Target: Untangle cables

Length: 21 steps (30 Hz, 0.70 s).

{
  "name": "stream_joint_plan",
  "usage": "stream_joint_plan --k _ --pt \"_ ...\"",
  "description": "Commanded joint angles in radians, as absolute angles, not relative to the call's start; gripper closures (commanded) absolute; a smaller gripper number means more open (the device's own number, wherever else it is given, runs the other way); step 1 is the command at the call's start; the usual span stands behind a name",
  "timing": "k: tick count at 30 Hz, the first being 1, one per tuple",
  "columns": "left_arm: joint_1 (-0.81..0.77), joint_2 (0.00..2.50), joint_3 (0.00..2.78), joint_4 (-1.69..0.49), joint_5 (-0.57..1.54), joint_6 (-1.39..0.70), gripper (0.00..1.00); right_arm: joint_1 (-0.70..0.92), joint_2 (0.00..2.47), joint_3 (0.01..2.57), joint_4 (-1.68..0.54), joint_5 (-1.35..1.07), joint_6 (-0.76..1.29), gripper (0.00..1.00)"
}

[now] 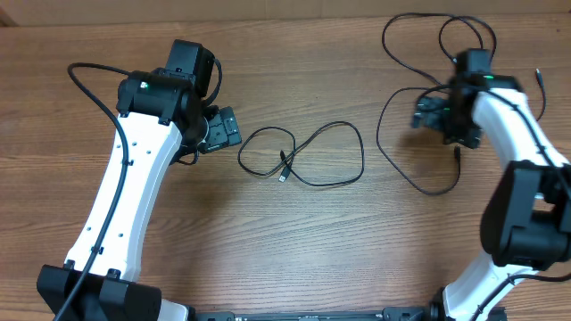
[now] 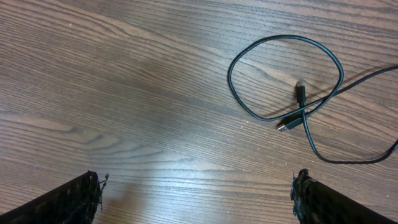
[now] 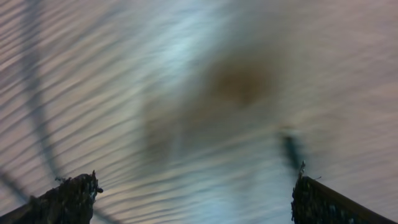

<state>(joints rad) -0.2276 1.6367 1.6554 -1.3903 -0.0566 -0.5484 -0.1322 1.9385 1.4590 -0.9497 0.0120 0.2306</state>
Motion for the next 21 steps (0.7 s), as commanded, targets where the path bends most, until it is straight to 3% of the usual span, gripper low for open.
stream_joint_plan --k 1,18,21 --pt "-0.223 1.647 1.651 -1.387 -0.051 -0.558 0.00 -0.215 1.923 1.486 -0.995 0.002 0.318 0.00" --pt "-0.223 1.647 1.651 -1.363 -0.052 -0.558 0.00 -0.281 1.925 1.310 -1.045 -0.047 0.446 0.00" --pt "-0.223 1.647 1.651 -1.364 -0.052 -0.558 0.00 -0.281 1.925 1.279 -1.024 -0.047 0.482 0.14"
